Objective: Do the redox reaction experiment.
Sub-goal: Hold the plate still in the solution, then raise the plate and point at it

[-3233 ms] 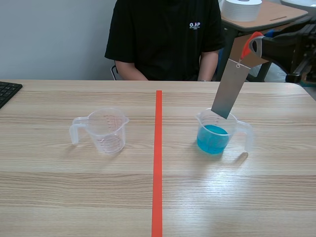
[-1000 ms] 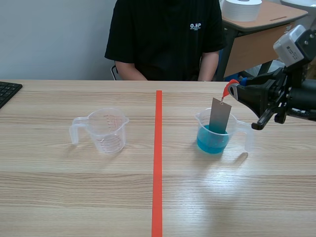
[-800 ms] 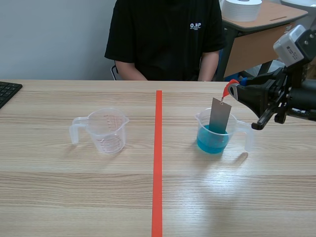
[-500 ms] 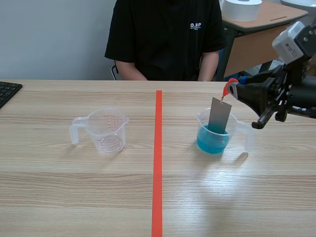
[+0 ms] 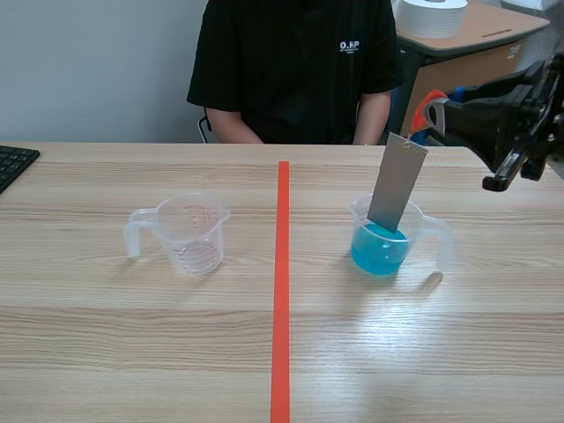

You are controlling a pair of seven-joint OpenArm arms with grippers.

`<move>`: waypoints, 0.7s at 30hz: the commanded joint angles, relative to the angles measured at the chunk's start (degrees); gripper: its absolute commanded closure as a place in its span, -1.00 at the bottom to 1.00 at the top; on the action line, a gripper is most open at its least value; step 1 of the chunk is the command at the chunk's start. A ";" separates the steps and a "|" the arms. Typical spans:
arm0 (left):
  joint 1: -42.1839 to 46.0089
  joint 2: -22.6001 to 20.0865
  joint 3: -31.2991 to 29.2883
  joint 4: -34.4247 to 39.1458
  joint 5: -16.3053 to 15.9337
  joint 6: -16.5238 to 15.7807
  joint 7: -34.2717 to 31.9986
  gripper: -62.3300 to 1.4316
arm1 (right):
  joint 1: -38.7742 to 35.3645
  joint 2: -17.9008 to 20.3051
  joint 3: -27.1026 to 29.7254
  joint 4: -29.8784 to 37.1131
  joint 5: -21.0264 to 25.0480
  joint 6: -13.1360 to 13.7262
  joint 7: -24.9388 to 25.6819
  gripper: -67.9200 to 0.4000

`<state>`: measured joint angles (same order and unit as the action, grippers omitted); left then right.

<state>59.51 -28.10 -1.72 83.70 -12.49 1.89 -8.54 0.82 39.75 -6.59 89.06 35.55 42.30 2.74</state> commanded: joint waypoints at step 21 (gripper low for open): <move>0.48 -0.20 -0.35 0.26 -0.17 0.07 -0.61 0.81 | -0.22 1.84 8.70 10.69 12.92 0.42 -13.38 0.94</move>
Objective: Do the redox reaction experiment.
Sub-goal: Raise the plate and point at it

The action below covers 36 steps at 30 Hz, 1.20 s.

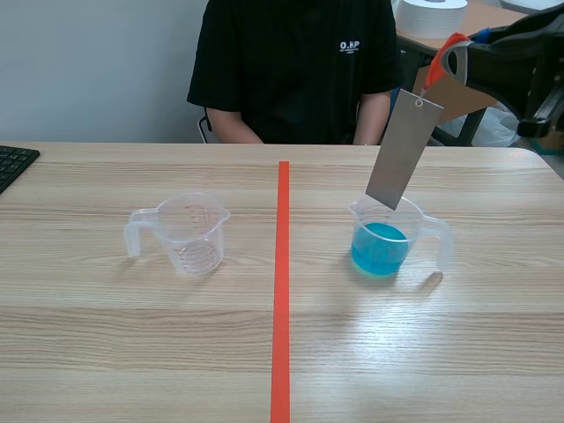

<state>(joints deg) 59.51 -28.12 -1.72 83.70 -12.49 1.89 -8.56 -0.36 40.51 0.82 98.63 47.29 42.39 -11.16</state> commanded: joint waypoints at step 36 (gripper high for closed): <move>-0.44 -8.35 -0.35 1.99 -0.44 -1.31 -6.27 0.81 | 0.98 1.07 3.74 2.58 4.61 0.33 -4.63 0.94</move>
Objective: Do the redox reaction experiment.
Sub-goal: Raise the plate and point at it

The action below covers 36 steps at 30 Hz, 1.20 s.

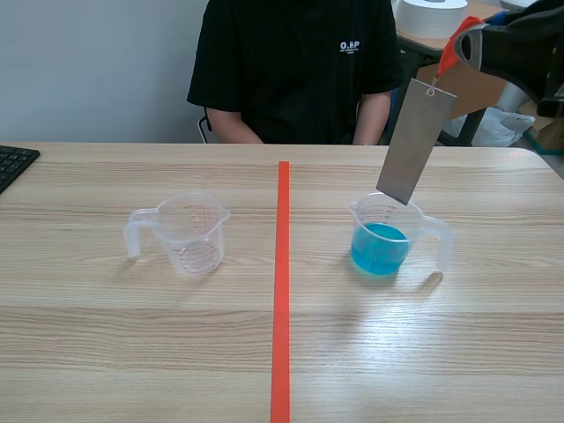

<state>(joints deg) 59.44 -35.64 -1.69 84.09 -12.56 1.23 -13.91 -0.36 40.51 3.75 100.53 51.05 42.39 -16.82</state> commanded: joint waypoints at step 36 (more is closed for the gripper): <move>-64.26 -5.14 32.68 6.51 6.03 -11.28 8.98 0.81 | 1.01 1.05 0.81 0.68 0.87 0.33 0.42 0.94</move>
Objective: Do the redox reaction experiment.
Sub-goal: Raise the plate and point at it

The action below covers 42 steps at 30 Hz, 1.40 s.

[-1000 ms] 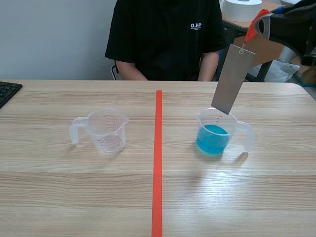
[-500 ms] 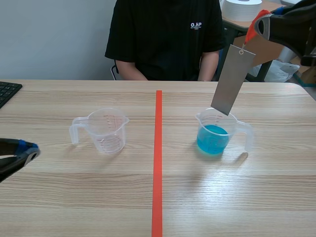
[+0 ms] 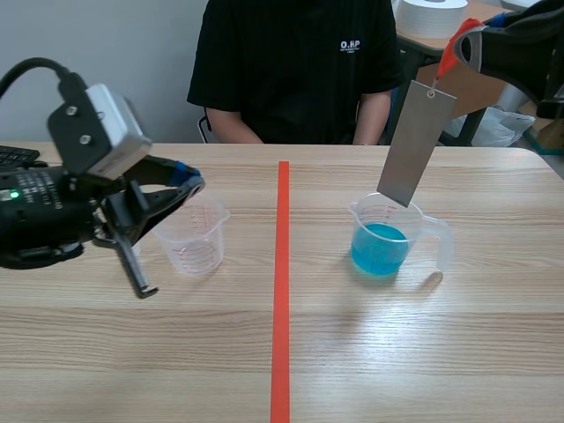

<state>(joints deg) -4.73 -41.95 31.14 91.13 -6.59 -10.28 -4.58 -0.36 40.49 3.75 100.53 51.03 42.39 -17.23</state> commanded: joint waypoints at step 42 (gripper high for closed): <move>-27.06 39.28 16.55 -42.95 13.75 3.69 -2.08 0.81 | 1.01 1.07 0.81 0.68 0.90 0.33 0.81 0.94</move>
<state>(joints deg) -30.52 -3.42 47.72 46.78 7.51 -6.68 -5.82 -0.36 40.49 3.75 100.53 51.05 42.39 -17.23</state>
